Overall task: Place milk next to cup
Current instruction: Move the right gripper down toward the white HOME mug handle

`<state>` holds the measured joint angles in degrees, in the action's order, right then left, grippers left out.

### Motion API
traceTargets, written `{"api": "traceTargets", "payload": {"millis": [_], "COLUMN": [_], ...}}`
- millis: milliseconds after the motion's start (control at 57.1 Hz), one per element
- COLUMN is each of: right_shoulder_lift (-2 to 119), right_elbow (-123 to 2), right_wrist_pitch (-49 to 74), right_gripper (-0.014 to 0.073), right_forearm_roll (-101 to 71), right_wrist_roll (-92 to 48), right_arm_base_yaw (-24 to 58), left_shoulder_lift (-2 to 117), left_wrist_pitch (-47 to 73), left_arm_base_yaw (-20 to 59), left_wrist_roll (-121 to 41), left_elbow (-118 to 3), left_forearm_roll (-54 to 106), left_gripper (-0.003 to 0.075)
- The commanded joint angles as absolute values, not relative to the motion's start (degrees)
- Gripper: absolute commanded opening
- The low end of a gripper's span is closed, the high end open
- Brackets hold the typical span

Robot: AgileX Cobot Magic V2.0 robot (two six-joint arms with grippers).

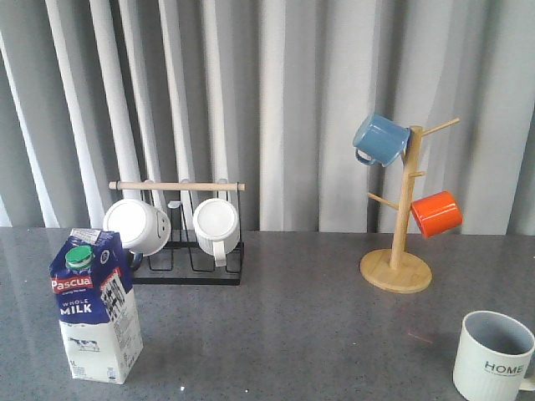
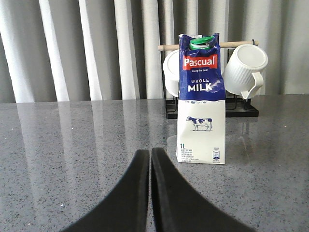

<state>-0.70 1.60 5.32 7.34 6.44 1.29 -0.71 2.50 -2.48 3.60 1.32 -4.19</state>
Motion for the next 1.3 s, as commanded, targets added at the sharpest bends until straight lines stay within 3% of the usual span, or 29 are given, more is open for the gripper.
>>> {"api": "traceTargets", "payload": {"millis": [0, 788, 1034, 1121, 1279], "right_shoulder_lift": [-1.5, -1.5, -1.1, 3.2, 24.0], "right_elbow": [2.1, 2.1, -3.5, -11.5, -27.4], "right_wrist_pitch": [0.9, 0.6, -22.3, -16.0, 3.1], "right_gripper": [-0.0008, -0.0008, -0.0008, -0.0008, -0.0008], "right_forearm_roll": [7.7, 10.0, 11.6, 9.4, 8.5], "right_wrist_roll": [6.3, 5.1, 2.3, 1.5, -5.4], "right_arm_base_yaw": [1.0, 1.0, 1.0, 1.0, 1.0], "left_shoulder_lift": [-1.4, -1.4, -1.2, 2.4, 20.1], "left_wrist_pitch": [-1.8, -1.8, -17.2, -15.1, -6.9], "left_arm_base_yaw": [-2.6, -2.6, -2.7, -2.7, -2.7], "left_wrist_roll": [4.2, 4.2, 6.6, 3.9, 3.3], "left_elbow": [0.0, 0.0, -5.6, -12.0, -27.2], "left_forearm_roll": [-3.6, -3.6, -2.6, -2.6, -1.6], "left_gripper": [-0.0006, -0.0006, -0.0006, -0.0006, -0.0006]}}
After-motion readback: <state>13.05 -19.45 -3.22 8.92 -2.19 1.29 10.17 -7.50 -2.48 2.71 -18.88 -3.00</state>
